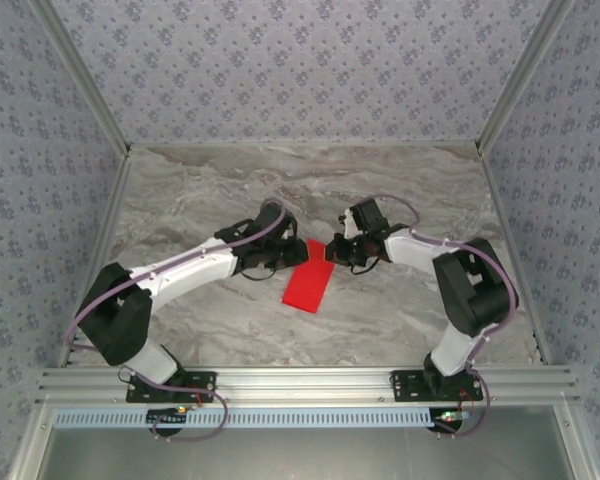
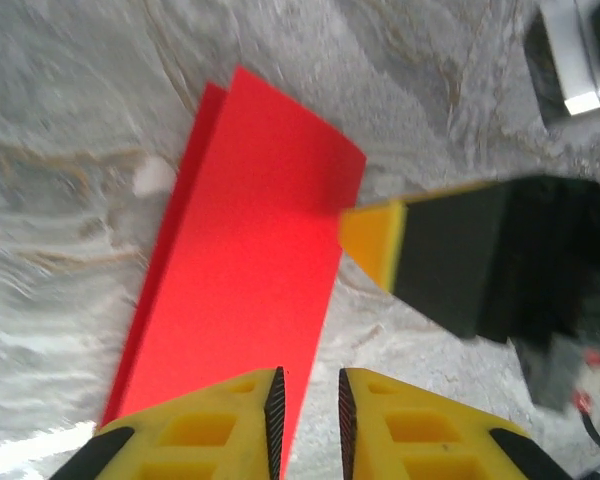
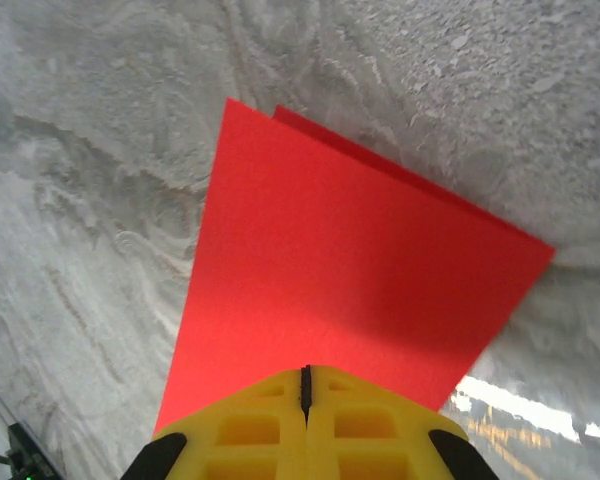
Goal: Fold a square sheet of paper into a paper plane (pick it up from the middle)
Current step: Rotate the square sheet of paper at the center of the table.
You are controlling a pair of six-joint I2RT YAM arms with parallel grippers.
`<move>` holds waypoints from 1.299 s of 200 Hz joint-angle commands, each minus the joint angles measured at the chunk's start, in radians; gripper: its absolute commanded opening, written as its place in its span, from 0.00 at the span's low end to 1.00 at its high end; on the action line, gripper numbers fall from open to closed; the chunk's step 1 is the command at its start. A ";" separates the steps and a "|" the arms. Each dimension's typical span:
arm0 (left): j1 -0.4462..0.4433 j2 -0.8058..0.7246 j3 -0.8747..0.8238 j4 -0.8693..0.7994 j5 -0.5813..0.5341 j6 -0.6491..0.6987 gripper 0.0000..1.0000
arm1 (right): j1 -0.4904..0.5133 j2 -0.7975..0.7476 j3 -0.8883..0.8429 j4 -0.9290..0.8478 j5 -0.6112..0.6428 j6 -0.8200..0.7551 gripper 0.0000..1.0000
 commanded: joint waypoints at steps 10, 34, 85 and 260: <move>-0.076 0.043 -0.019 0.092 -0.007 -0.131 0.19 | 0.004 0.086 0.060 -0.049 0.015 -0.022 0.00; -0.121 0.111 -0.007 0.119 -0.002 -0.166 0.15 | 0.005 0.097 0.047 -0.062 0.056 -0.003 0.00; -0.162 0.191 -0.014 0.173 0.008 -0.219 0.10 | 0.014 -0.020 -0.100 -0.033 0.068 0.091 0.00; -0.170 0.244 -0.080 0.206 -0.003 -0.253 0.00 | 0.072 -0.082 -0.224 0.082 -0.077 0.049 0.00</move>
